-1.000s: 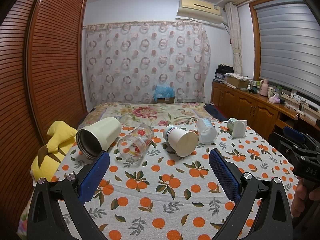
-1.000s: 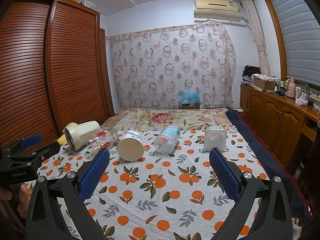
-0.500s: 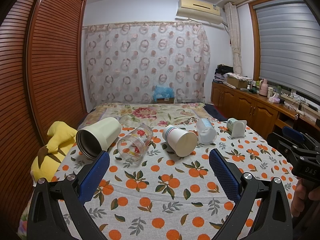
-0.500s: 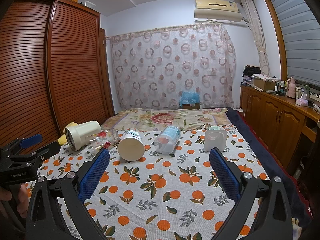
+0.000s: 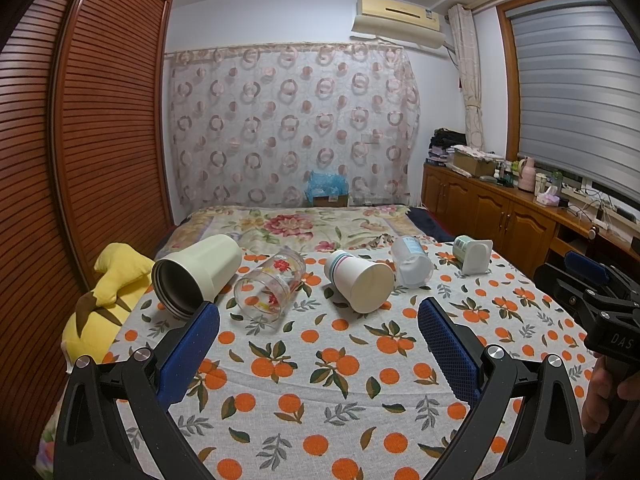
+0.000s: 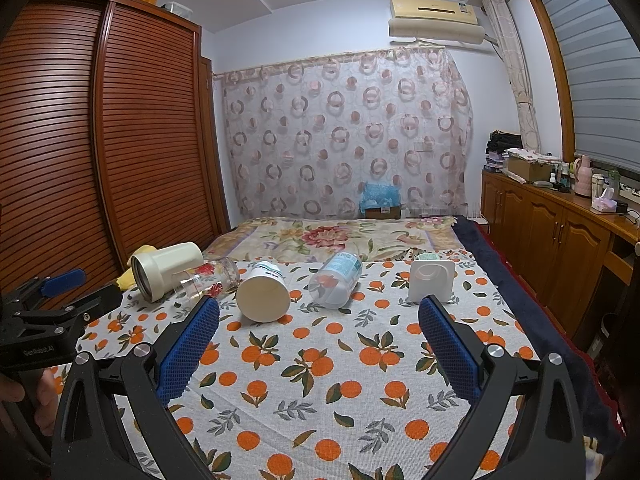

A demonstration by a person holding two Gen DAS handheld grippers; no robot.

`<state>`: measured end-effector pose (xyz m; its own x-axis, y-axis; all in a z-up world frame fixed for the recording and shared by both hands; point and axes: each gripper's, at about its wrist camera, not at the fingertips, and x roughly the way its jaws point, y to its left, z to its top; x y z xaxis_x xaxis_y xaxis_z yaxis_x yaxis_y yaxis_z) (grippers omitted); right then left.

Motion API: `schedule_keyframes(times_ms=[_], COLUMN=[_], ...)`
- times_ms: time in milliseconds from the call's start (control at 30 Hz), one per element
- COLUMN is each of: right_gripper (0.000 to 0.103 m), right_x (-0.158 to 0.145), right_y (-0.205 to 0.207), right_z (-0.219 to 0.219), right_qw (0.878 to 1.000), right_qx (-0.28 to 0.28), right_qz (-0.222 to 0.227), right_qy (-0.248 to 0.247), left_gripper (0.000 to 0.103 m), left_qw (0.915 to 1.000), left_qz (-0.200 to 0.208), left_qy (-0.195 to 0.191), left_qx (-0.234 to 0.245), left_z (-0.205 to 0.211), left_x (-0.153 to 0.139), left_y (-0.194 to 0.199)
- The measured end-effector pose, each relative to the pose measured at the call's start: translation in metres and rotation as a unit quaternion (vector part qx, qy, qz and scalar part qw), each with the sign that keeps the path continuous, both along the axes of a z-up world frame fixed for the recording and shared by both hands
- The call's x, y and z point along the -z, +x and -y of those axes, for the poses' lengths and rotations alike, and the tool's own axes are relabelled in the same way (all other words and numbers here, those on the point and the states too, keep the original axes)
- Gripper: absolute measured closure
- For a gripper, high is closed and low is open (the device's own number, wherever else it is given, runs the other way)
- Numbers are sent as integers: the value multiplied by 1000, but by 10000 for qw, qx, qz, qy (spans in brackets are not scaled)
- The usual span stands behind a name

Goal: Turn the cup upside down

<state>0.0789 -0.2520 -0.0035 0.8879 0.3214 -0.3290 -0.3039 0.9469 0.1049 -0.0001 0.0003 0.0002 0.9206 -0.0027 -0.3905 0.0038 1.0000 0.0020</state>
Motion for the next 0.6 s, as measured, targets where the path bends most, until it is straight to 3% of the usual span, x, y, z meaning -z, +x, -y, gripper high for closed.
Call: schedule_keyframes(times_ms=[600], right_gripper=[2], right_x=[-5], right_y=[4], right_z=[0], right_qw=[10000], right_qx=[2], right_qz=[-83], right_qy=[-38], left_gripper=[7], left_qw=[9999], left_qz=[-90], left_qy=[-21], left_qx=[49], left_z=[9], left_x=[0], left_y=[0])
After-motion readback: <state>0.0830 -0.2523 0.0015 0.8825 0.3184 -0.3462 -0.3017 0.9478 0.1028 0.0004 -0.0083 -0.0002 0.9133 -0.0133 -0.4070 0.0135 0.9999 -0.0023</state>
